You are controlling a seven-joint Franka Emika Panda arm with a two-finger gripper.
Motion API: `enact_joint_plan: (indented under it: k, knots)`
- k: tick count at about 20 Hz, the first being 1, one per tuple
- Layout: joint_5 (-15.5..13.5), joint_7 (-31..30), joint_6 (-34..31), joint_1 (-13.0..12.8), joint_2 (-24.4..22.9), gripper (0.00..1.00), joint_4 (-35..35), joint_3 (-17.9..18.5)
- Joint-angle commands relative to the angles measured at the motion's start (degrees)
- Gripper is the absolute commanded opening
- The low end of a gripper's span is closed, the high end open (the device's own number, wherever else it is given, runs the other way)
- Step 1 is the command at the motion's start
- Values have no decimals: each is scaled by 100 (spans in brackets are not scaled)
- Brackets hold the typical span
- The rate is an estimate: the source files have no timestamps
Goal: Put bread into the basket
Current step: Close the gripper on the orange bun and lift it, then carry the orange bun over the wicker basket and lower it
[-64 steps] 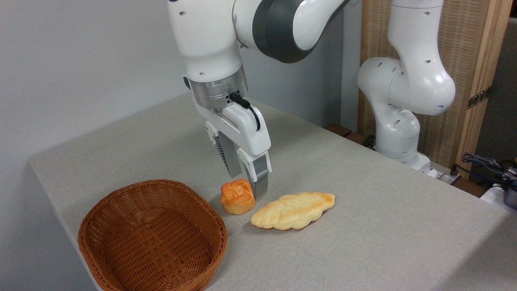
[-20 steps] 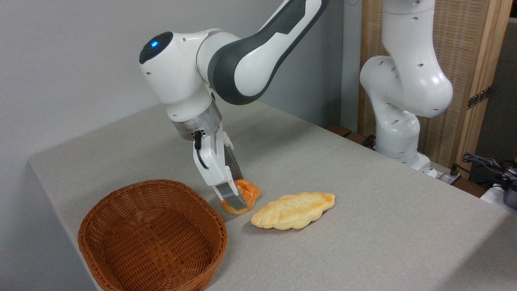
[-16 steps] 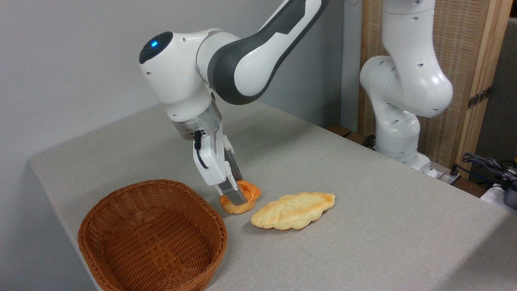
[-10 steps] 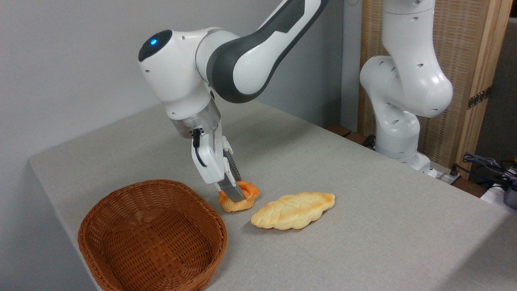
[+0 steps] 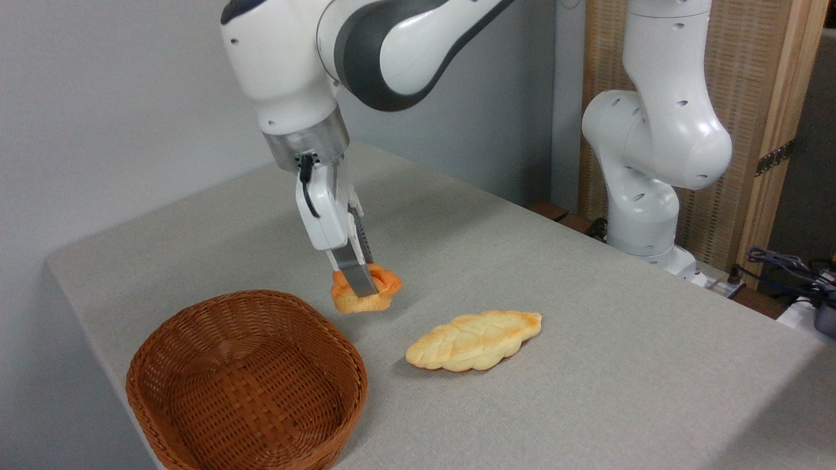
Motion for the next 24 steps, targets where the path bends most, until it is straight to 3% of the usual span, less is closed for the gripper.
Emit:
enact_joint_plan:
  k: [1,3,6,11,13,15,17,24]
  knots:
    - [-182,71,-150,44,16,45,371,77]
    - [-454,-191,-45,62,59,45,486,165]
    - [-499,-657,297,62,138,52,635,218]
    - [-675,-1500,1404,62,314,54,636,236]
    - [-684,-1904,1773,62,385,62,627,236]
    - [-649,-2134,2037,62,438,84,627,209]
    - [-649,-2135,2091,62,446,100,627,209]
    - [-640,-2144,2074,62,438,100,627,236]
